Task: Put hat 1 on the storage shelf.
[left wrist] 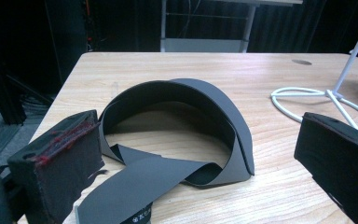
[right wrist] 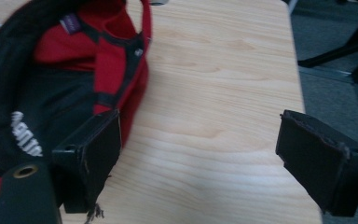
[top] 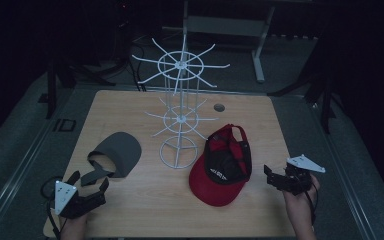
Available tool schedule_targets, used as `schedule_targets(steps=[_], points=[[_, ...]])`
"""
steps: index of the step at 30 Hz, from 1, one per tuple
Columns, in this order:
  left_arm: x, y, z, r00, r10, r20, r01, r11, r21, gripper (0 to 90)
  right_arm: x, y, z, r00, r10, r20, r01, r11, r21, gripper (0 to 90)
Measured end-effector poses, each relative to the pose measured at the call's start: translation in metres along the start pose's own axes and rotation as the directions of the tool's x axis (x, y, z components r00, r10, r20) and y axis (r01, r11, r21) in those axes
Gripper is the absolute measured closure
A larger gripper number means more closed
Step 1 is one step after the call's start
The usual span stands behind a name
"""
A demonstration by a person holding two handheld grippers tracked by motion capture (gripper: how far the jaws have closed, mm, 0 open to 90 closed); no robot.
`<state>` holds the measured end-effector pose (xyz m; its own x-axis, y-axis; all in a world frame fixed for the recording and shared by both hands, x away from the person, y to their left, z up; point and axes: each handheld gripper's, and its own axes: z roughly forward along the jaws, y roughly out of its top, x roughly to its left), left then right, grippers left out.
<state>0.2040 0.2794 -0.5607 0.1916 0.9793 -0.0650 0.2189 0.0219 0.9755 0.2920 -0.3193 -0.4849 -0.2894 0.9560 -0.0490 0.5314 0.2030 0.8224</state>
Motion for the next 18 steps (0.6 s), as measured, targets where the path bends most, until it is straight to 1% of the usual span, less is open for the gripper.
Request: schedule_targets(steps=[1,3,5,7,9,12,14,16,18], points=[[0.000,0.000,0.000,1.0000,0.000,0.000,0.000,1.0000,0.000,1.1,0.000,0.000,0.000,1.0000,0.000,0.000,0.000,1.000,0.000,13.8],[0.000,0.000,0.000,1.0000,-0.001,0.002,0.001,1.0000,0.007,1.1,0.004,0.004,0.004,0.9996,-0.018,-0.020,0.018,1.000,0.011,13.8],[0.000,-0.001,0.001,1.0000,-0.007,0.005,0.007,1.0000,0.006,1.1,0.008,0.008,0.008,0.9985,-0.010,-0.055,0.012,0.999,0.031,13.5],[0.000,-0.001,0.001,0.9999,-0.007,0.010,0.007,0.9999,0.008,1.1,0.012,0.012,0.013,0.9961,-0.003,-0.089,0.008,0.998,0.055,11.2],[0.000,-0.001,0.001,0.9999,-0.008,0.015,0.008,0.9999,0.007,1.1,0.017,0.017,0.017,0.9924,-0.003,-0.123,0.009,0.999,0.047,11.1],[0.000,-0.001,0.002,0.9997,-0.012,0.021,0.012,0.9999,0.011,1.1,0.023,0.022,0.026,0.9909,-0.010,-0.134,0.017,0.999,0.046,11.1],[0.000,-0.001,0.002,0.9996,-0.013,0.023,0.012,0.9998,0.014,1.1,0.027,0.026,0.035,0.9900,-0.003,-0.141,0.010,0.998,0.055,11.1],[0.000,-0.001,0.002,0.9996,-0.009,0.028,0.009,0.9998,0.016,1.1,0.031,0.028,0.041,0.9877,-0.007,-0.156,0.015,0.998,0.055,11.1],[0.000,-0.001,0.002,0.9995,-0.010,0.031,0.009,0.9998,0.015,1.1,0.035,0.030,0.051,0.9867,-0.013,-0.162,0.023,0.998,0.058,11.1]])
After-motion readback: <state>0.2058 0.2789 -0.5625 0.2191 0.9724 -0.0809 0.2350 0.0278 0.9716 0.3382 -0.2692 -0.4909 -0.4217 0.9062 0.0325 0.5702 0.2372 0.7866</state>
